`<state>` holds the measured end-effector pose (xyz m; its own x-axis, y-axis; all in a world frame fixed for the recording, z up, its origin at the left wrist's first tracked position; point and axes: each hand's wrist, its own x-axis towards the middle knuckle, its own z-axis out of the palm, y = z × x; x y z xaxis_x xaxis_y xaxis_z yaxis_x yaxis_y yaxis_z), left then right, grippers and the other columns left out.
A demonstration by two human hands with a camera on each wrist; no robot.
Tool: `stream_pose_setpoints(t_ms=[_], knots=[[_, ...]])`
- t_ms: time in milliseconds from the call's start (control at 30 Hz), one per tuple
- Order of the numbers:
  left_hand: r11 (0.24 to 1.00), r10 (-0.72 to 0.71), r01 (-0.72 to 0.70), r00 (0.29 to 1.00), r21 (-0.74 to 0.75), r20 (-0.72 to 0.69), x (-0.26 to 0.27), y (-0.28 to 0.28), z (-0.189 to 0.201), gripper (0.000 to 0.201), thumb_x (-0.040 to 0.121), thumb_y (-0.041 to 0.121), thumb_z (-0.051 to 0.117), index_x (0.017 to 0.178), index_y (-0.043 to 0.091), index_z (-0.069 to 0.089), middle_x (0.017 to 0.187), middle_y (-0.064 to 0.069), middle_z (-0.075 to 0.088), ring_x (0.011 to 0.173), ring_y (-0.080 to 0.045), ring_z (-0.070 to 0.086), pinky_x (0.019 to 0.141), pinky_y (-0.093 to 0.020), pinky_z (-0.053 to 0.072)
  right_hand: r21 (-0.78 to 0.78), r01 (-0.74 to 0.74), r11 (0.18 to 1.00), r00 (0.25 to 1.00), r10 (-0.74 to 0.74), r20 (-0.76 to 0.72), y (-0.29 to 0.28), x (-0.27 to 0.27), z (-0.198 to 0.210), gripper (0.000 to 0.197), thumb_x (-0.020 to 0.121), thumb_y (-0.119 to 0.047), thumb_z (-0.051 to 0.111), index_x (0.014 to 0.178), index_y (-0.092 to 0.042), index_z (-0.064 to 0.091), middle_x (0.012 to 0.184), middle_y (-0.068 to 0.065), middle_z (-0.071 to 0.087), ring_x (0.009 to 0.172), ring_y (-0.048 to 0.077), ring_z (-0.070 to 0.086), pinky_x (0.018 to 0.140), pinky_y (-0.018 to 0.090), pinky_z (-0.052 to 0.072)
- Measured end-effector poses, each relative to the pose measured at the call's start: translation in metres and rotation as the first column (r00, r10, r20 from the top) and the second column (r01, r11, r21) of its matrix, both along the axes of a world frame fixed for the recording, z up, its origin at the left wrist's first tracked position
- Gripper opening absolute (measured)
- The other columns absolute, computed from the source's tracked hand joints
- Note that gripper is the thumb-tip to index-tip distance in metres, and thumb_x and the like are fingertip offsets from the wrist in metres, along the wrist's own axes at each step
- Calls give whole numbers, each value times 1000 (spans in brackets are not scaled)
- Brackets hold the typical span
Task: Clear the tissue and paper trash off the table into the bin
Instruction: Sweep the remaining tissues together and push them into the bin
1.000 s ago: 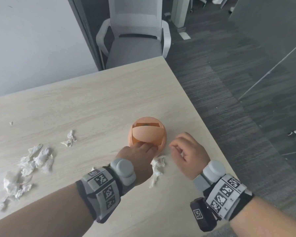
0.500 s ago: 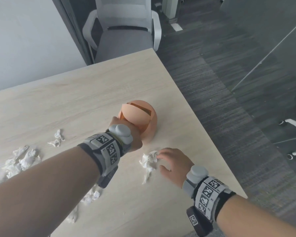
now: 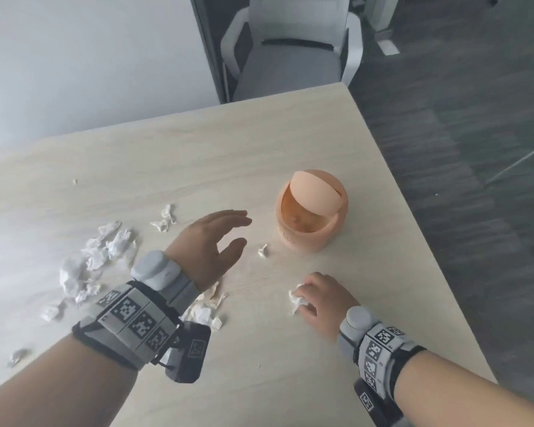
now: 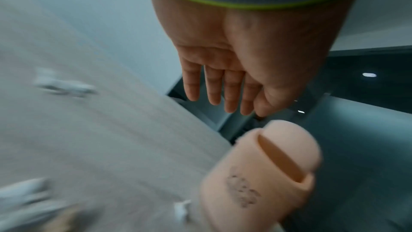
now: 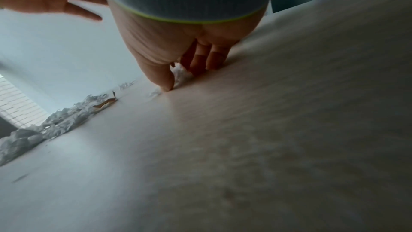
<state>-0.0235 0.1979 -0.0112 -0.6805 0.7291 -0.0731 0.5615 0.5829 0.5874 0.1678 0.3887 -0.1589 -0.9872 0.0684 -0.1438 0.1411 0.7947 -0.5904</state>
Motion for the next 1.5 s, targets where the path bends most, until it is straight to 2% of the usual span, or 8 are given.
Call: stream_pose_setpoints(t_ms=[300,567,700,900,1100,1233,1367,1500], knots=[[752,514,-452,858,-481,-3,7,-184,-98,73,86,34,68,151,28,35,165,-1,20,150,-28,22,116,-52,32,15,-45,999,999,45,29,-59,-77,4,29,74,-18,66,103,-19,71,94,7,64,86,33,62,74,42,55],[819,437,-351,894,-454,96,23,-219,-119,79,90,40,55,156,37,12,164,16,3,152,-13,6,121,-45,23,6,-409,912,912,409,7,-134,-120,20,52,83,-35,54,134,-29,47,137,-2,51,122,26,49,102,42,42],[785,488,-429,873,-447,18,-6,-244,-115,87,88,45,60,156,38,6,165,10,-7,153,-17,-4,121,-47,17,114,-60,992,993,71,-96,-120,-128,24,50,86,-40,52,135,-28,46,150,-2,41,139,23,34,111,44,32],[657,693,-627,721,-419,7,-60,-280,-113,97,85,41,64,156,35,-3,166,3,-12,153,-24,-6,121,-53,17,224,309,924,916,-353,192,-101,-130,10,77,90,-50,54,153,-23,19,166,3,2,152,20,0,121,49,11],[685,700,-628,708,-371,94,-106,-261,-119,96,89,41,59,157,26,-7,167,-2,-9,153,-24,-4,123,-45,8,253,-74,965,956,-4,294,-184,-161,14,85,90,-67,33,153,-30,-10,159,-10,-24,147,12,-24,118,44,-12],[817,487,-399,864,-416,129,-110,-235,-125,96,87,44,56,156,31,-10,165,2,-14,152,-21,-11,123,-48,5,75,-391,917,886,353,302,-219,-188,13,83,91,-72,25,154,-30,-12,160,-13,-23,146,6,-24,122,49,-1],[955,161,-95,962,-280,222,-95,-220,-115,78,89,42,54,155,38,11,165,12,0,152,-14,-5,123,-44,5,3,-142,990,983,141,121,-212,-224,21,74,94,-67,28,154,-34,1,164,-14,-9,150,8,-8,123,46,8],[981,192,-177,927,-78,323,-110,-238,-98,55,93,34,58,145,36,42,158,16,32,144,-7,31,118,-40,32,92,63,994,986,-76,148,-191,-269,14,79,89,-71,29,153,-29,9,165,-5,-5,151,17,-3,120,55,15]])
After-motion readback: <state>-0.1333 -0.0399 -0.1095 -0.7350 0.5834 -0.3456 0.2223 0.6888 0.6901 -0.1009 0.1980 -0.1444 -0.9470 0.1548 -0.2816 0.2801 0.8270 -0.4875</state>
